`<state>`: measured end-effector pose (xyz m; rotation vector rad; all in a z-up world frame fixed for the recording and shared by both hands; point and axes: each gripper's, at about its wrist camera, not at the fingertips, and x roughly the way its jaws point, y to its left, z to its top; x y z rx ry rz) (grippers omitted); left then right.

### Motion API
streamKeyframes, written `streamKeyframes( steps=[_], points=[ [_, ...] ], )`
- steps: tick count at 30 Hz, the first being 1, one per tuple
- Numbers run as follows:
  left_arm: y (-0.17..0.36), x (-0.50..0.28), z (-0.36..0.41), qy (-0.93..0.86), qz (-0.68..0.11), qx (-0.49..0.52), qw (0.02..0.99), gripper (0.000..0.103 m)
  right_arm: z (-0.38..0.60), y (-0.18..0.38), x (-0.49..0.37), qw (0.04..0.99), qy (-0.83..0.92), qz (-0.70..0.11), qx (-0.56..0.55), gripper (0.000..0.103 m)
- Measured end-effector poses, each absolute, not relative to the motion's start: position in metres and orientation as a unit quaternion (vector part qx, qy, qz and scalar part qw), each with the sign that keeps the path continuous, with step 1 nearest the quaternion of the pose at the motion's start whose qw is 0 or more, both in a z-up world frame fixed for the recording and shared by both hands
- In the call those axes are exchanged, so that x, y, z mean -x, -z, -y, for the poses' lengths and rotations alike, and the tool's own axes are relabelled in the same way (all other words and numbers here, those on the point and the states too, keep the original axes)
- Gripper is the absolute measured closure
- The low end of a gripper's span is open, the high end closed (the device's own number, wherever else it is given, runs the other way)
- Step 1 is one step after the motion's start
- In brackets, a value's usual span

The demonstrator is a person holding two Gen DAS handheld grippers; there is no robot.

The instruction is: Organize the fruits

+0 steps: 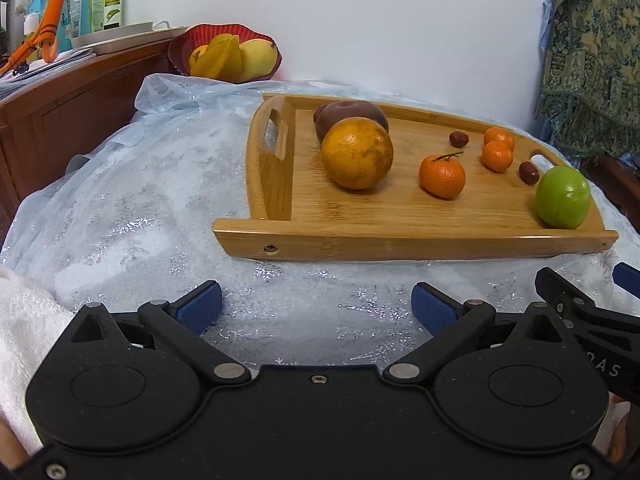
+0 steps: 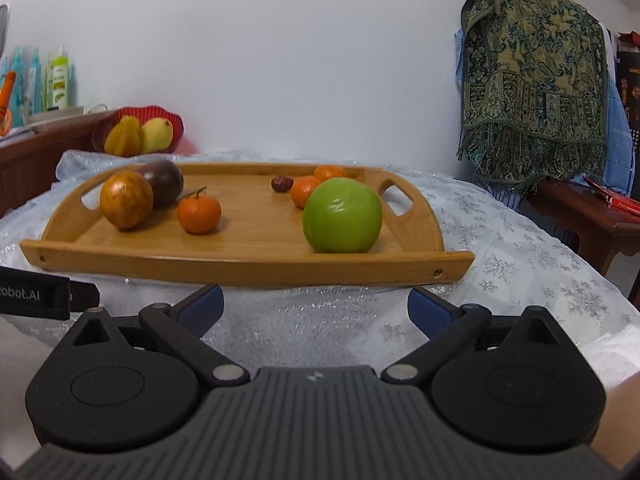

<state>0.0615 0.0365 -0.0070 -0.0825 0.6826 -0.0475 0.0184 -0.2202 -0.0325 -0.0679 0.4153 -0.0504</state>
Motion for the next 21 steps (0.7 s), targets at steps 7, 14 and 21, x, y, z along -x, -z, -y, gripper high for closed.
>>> streamKeyframes(
  steps=[7, 14, 21],
  points=[
    [0.011, -0.063, -0.033, 0.015, -0.333, 0.025, 0.943, 0.001, 0.222, 0.04, -0.029, 0.971, 0.024, -0.235, 0.028, 0.0],
    [0.014, -0.063, -0.03, 0.012, -0.328, 0.015, 0.945, 0.0, 0.226, 0.043, -0.033, 0.968, 0.019, -0.248, 0.012, 0.0],
    [0.015, -0.064, -0.032, 0.013, -0.326, 0.019, 0.945, 0.0, 0.224, 0.045, -0.032, 0.97, 0.021, -0.243, 0.02, 0.0]
  ],
)
